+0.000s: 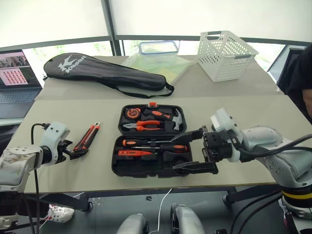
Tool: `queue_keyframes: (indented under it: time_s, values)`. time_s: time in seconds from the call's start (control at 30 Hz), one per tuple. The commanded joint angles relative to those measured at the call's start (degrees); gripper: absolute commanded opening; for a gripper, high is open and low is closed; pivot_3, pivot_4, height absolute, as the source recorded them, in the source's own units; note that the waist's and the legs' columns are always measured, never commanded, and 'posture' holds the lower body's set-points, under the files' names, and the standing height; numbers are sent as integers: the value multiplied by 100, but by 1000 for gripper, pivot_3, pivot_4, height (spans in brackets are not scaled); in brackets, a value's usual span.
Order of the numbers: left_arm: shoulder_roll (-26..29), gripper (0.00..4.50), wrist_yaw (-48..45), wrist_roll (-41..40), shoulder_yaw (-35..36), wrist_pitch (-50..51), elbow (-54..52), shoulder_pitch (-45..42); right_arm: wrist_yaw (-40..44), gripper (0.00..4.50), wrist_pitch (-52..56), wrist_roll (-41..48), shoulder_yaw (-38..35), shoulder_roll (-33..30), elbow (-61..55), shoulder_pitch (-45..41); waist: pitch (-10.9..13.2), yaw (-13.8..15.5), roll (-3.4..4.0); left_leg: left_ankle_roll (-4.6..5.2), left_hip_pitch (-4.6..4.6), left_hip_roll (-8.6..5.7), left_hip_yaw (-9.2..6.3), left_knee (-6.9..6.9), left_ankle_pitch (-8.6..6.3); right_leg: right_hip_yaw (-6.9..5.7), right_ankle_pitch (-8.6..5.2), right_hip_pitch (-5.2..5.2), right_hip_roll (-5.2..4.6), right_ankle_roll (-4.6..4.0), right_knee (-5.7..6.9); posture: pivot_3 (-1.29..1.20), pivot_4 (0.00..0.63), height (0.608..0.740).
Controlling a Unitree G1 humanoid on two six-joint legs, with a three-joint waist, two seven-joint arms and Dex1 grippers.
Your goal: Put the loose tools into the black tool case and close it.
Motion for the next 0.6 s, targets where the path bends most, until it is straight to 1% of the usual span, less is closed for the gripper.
queue_keyframes:
  time_s: [0.03,0.07,0.1,0.17,0.23,0.27,0.33,0.37,0.43,0.47,0.53,0.6]
  values:
    - [19,2330,-131,146,-27,-338,213,109,-54,4500,-152,-12,-254,-86,-184,55,0,-4,0,-1,9,3,0,-1,0,0,-1,5,1,1,3,0,150,740]
    - [-2,2078,-174,154,24,-554,223,110,-63,4500,-174,-37,-266,-98,-188,76,0,-6,0,-1,14,6,0,-2,1,0,-2,8,2,2,7,0,150,740]
    - [-97,1805,-334,47,188,-996,188,78,-60,4500,-190,-56,-275,-118,-192,102,0,-5,0,-1,16,10,0,-2,2,0,-3,9,4,2,7,0,150,740]
    - [-98,1762,-802,-249,423,-1475,82,-87,-9,4500,-92,29,-324,-213,-217,173,1,0,-3,-3,11,14,0,-2,3,-1,-2,4,9,-1,8,0,150,740]
    - [44,1762,-1377,-507,536,-1760,26,-383,29,4500,45,180,-410,-317,-243,243,7,20,-21,-4,-20,14,-2,6,4,-4,0,-20,10,-5,8,0,150,740]
    - [148,1762,-1722,-722,538,-1712,-48,-616,43,4500,57,213,-451,-373,-253,295,10,36,-26,-4,-42,11,-7,17,5,-7,3,-35,8,-8,8,0,150,740]
    - [299,1762,-2199,-972,449,-1585,-177,-939,67,4500,17,210,-497,-442,-267,378,10,45,-32,-4,-59,8,-11,40,5,-15,4,-41,12,-10,8,0,150,740]
    - [451,1762,-2481,-1057,286,-1425,-326,-1054,78,4500,0,199,-517,-486,-294,448,10,31,-32,-4,-71,8,-12,50,5,-18,4,-43,14,-10,7,0,150,740]
    - [801,1762,-3243,-969,-325,-1559,-895,-1103,92,4500,-28,178,-548,-550,-372,596,8,3,-28,4,-71,3,-7,49,1,-20,5,-42,13,-7,7,0,150,740]
    - [895,1762,-3476,-932,-520,-1623,-1054,-1128,91,4500,-36,171,-550,-566,-390,629,6,-19,-23,10,-70,1,-3,46,-2,-19,6,-41,4,-4,7,0,150,740]
    - [936,1762,-3800,-683,-941,-1935,-1229,-1201,52,4500,-66,124,-542,-593,-446,703,6,-51,-18,15,-56,-6,7,29,-5,-13,6,-40,1,0,1,0,150,740]
    - [818,1762,-4139,-218,-1580,-2432,-1219,-1421,-51,4500,-86,74,-576,-605,-569,842,6,-62,-19,15,-55,-3,5,20,-5,-13,6,-40,7,-1,-19,0,150,740]
